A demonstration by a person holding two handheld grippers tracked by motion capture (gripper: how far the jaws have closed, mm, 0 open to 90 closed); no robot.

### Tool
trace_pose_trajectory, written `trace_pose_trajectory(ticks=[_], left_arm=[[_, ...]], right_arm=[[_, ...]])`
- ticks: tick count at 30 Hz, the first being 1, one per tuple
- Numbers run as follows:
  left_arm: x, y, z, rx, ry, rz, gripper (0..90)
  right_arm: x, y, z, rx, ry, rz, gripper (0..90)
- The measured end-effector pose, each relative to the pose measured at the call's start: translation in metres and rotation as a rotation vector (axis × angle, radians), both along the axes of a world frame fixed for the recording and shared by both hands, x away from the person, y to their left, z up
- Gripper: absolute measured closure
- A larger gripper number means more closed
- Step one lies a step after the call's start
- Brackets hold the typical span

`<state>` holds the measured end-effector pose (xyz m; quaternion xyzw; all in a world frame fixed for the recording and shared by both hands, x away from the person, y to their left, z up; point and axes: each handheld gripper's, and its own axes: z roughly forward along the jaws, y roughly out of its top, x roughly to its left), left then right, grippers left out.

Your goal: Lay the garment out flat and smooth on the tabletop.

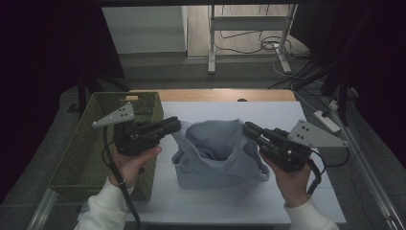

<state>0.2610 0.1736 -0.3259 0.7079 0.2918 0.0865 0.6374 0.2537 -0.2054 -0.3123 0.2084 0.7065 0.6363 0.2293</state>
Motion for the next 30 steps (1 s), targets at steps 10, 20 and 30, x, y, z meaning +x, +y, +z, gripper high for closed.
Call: trace_pose_trajectory(ticks=[10, 20, 30], left_arm=[[-0.016, 0.006, 0.008, -0.016, -0.038, -0.019, 78.4], [-0.009, -0.003, -0.002, 0.013, -0.011, -0.018, 78.4], [-0.014, 0.0, 0.007, 0.003, -0.036, -0.018, 78.4]], right_arm=[[-0.032, -0.007, 0.017, 0.009, -0.083, 0.006, 84.7], [-0.014, -0.017, -0.004, 0.006, -0.009, -0.032, 84.8], [-0.023, -0.015, 0.008, 0.0, -0.049, -0.022, 84.8]])
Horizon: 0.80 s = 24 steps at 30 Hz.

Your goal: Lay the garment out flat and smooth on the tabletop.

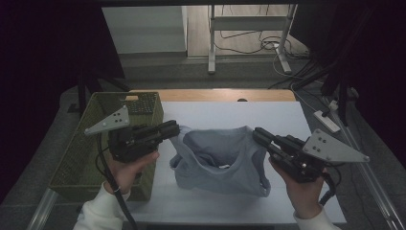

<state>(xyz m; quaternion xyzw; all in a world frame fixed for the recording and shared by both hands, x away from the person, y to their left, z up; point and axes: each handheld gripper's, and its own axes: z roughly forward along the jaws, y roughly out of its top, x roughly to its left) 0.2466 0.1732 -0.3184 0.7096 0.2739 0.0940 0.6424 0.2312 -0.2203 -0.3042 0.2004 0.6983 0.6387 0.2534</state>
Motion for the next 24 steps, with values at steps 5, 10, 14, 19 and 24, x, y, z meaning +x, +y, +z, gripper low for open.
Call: trace_pose_trajectory(ticks=[5, 10, 14, 19, 24], left_arm=[[0.0, 0.002, 0.002, -0.004, -0.004, 0.003, 78.4], [-0.004, 0.004, 0.007, -0.013, -0.014, 0.002, 78.4], [-0.014, 0.007, 0.013, -0.024, -0.039, -0.003, 78.4], [-0.026, 0.008, 0.021, -0.03, -0.068, -0.019, 78.4], [-0.023, 0.004, 0.016, -0.012, -0.059, -0.023, 78.4]], right_arm=[[0.003, 0.002, 0.002, 0.014, 0.001, 0.007, 84.8], [0.001, 0.005, 0.006, 0.013, -0.007, 0.013, 84.8], [-0.005, 0.004, 0.01, 0.021, -0.018, 0.029, 84.8], [-0.02, 0.001, 0.02, 0.043, -0.042, 0.047, 84.8], [-0.027, -0.002, 0.024, 0.033, -0.067, 0.04, 84.8]])
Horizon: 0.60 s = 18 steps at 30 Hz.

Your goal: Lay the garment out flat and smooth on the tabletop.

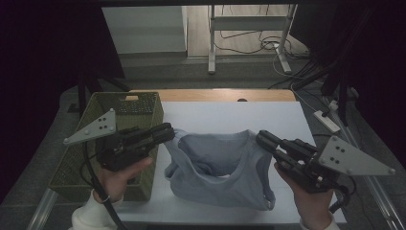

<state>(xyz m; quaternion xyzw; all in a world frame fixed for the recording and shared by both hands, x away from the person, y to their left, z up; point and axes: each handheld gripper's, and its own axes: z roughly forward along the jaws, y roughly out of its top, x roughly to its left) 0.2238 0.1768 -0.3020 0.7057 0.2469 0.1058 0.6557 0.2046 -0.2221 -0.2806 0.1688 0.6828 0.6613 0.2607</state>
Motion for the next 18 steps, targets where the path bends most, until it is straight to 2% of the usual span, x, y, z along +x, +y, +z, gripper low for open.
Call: trace_pose_trajectory(ticks=[4, 7, 12, 18], left_arm=[[0.021, -0.005, -0.015, 0.023, 0.062, 0.021, 78.4], [0.038, -0.008, -0.025, 0.036, 0.097, 0.041, 78.3], [0.055, -0.013, -0.033, 0.072, 0.114, 0.076, 78.3], [0.065, -0.016, -0.034, 0.092, 0.113, 0.101, 77.9]], right_arm=[[0.018, 0.001, -0.011, -0.033, 0.046, -0.035, 84.8], [0.04, 0.001, -0.027, -0.063, 0.103, -0.062, 84.8], [0.063, 0.002, -0.04, -0.076, 0.151, -0.088, 84.6], [0.076, 0.007, -0.041, -0.104, 0.153, -0.113, 84.5]])
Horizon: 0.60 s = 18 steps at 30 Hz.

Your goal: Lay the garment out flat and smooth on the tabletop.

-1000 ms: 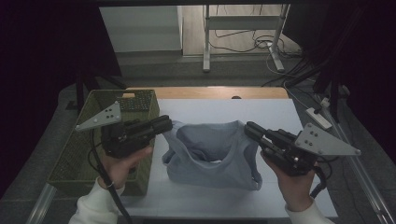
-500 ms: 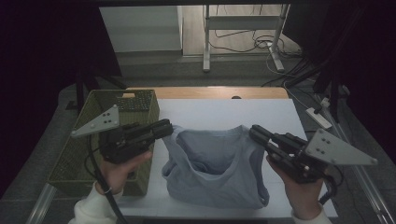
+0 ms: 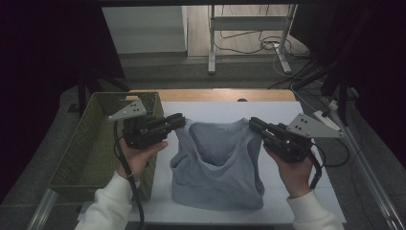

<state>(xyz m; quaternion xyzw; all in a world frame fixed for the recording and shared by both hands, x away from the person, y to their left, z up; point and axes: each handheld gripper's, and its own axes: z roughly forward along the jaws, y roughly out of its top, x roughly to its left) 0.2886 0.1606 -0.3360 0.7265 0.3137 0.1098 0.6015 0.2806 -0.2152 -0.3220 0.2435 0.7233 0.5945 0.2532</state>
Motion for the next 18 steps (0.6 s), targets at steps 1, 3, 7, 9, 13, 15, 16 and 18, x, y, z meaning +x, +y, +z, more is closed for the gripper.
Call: trace_pose_trajectory(ticks=[1, 3, 7, 9, 13, 15, 16, 18], left_arm=[[0.002, 0.0, -0.001, 0.004, 0.001, 0.004, 77.7], [0.006, 0.0, -0.002, 0.013, 0.007, 0.013, 77.5], [0.018, -0.001, -0.007, 0.028, 0.024, 0.023, 77.5], [0.024, -0.002, -0.008, 0.029, 0.033, 0.024, 77.4], [0.04, -0.001, -0.012, 0.037, 0.052, 0.035, 77.2], [0.047, -0.001, -0.014, 0.038, 0.064, 0.044, 76.7], [0.052, -0.001, -0.016, 0.043, 0.071, 0.055, 76.4], [0.059, -0.002, -0.019, 0.048, 0.09, 0.063, 76.3]], right_arm=[[0.002, 0.001, 0.0, -0.006, -0.001, -0.003, 84.5], [0.007, 0.001, -0.001, -0.02, 0.005, -0.012, 84.5], [0.021, 0.003, -0.007, -0.03, 0.024, -0.023, 84.5], [0.029, 0.003, -0.01, -0.033, 0.031, -0.022, 84.5], [0.047, 0.003, -0.015, -0.042, 0.052, -0.031, 84.5], [0.058, 0.003, -0.017, -0.049, 0.065, -0.039, 84.5], [0.062, 0.003, -0.018, -0.051, 0.073, -0.042, 84.5], [0.076, 0.005, -0.021, -0.06, 0.104, -0.061, 84.5]])
